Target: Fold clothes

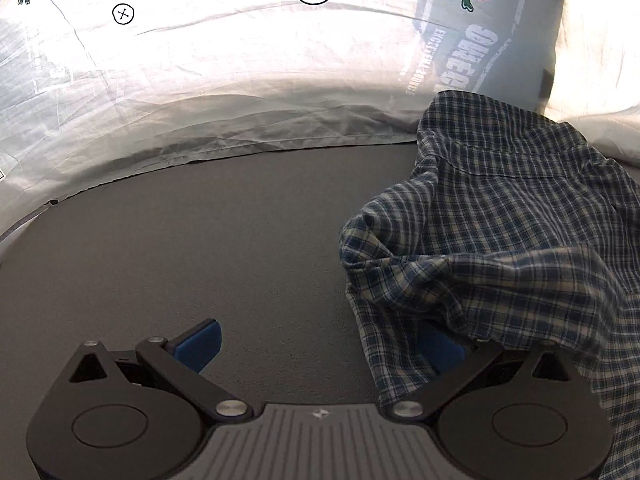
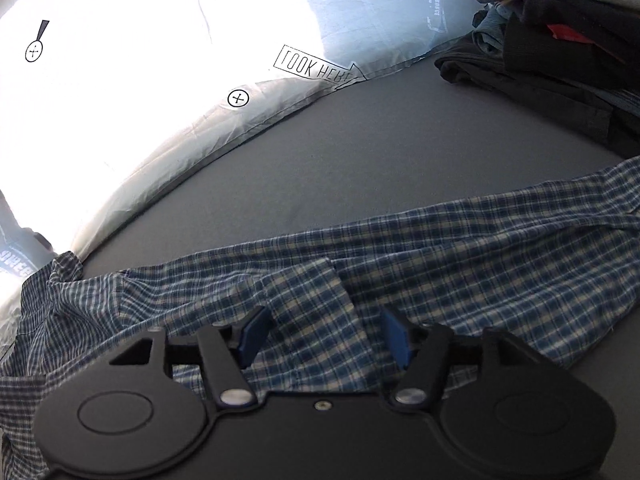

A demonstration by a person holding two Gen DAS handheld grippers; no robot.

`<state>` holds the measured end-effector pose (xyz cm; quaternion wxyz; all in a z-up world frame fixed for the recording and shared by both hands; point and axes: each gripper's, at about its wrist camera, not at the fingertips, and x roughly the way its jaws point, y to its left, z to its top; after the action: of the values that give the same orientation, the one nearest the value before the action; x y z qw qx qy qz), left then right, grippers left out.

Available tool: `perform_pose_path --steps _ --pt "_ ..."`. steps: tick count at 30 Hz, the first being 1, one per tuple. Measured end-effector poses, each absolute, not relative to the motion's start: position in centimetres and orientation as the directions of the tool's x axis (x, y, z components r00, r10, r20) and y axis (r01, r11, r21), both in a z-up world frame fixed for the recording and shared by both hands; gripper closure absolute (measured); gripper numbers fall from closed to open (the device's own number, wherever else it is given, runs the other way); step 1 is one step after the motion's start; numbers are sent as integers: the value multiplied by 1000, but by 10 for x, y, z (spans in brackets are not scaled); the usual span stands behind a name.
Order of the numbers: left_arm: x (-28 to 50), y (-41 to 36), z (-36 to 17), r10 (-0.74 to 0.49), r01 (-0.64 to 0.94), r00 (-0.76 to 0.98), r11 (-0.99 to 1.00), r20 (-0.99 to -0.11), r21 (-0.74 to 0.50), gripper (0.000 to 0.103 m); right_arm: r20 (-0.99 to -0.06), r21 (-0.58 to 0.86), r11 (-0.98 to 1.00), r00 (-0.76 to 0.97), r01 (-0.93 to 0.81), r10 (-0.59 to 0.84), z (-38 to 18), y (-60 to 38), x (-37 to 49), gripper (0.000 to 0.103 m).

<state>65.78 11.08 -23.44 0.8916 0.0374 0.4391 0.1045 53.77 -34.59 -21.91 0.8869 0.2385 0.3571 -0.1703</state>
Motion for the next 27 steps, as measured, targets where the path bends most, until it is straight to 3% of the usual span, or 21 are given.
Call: perform_pose_path --steps 1,3,11,16,18,20,21,22,23,27 --pt "658 110 -236 222 -161 595 975 -773 155 0 -714 305 833 689 461 -120 -218 -345 539 90" --pt "660 110 -237 229 -172 594 973 -771 156 0 -700 294 837 701 460 -139 -211 -344 540 100" --pt "672 100 -239 273 -174 620 962 -735 211 0 -520 284 823 800 492 -299 -146 -373 518 102" --pt "681 103 -241 275 -202 618 961 -736 190 0 -620 122 826 692 550 -369 -173 -382 528 103" --pt "685 104 -240 271 -201 614 962 -741 186 0 -682 160 824 665 543 -305 -188 -388 525 103" --pt "687 104 -240 266 -182 619 964 -739 195 0 -691 218 821 678 527 -252 -194 -386 520 95" --pt "688 105 -240 262 -173 625 965 -736 196 0 -693 243 822 686 515 -225 -195 -384 519 86" --pt "689 107 -240 255 -171 628 967 -735 190 0 -693 258 825 691 502 -204 -197 -381 518 69" --pt "691 110 -240 246 -174 626 969 -740 175 0 -693 272 828 697 490 -185 -199 -376 517 63" --pt "702 122 -239 202 -191 607 976 -768 105 0 -716 251 842 677 477 -170 -206 -366 523 56"
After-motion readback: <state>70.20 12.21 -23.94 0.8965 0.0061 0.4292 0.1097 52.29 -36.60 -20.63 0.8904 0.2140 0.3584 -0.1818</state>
